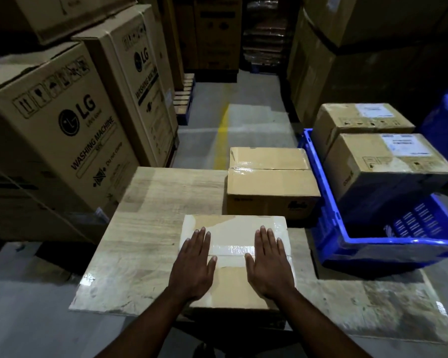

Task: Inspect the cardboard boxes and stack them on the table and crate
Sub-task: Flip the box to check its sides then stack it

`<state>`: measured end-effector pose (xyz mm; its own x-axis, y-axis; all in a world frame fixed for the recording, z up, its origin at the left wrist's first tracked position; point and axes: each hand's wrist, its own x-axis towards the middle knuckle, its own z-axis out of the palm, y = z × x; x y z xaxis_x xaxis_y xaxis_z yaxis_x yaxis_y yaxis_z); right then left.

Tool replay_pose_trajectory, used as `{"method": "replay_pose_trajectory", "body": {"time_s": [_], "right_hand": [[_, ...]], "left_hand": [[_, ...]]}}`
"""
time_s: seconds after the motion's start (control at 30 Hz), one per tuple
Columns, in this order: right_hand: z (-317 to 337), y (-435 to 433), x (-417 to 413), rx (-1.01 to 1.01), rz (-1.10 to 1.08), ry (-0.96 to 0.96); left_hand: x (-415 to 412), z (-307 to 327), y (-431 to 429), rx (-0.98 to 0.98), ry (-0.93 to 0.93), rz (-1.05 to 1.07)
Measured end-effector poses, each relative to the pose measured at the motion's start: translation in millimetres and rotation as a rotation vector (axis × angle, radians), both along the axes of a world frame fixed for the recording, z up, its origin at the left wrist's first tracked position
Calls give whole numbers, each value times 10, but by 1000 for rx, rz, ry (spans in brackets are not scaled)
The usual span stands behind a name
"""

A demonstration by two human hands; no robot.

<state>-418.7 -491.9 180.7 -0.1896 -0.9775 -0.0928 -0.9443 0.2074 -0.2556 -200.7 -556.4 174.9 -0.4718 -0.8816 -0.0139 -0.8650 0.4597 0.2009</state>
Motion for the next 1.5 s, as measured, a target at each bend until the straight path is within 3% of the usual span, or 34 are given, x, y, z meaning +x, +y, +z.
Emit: {"method": "replay_pose_trajectory", "body": {"time_s": [0.67,0.73,0.83,0.9,0.97,1.1,1.23,1.5], "right_hand": [[92,-426,-66,153,35,-29],[122,-411,-147,107,-39,-87],[95,-329,-317,-25,-375,-164],[115,-305,-367,-10,-568,-343],[195,-298,-365,13,-627,-511],[323,-279,-402,43,-639,-580],[458,-197,-357,-5,-630,-539],[807,-158,-436,-293,-679,-598]], "left_hand": [[20,-66,-437,-41,100,-82],[83,-65,-500,6,157,19],[120,-33,-577,206,378,418],[88,64,-588,479,523,580],[50,154,-576,568,598,618],[26,234,-552,524,584,650],[24,315,-448,477,709,679],[-24,801,-411,318,893,627]]}}
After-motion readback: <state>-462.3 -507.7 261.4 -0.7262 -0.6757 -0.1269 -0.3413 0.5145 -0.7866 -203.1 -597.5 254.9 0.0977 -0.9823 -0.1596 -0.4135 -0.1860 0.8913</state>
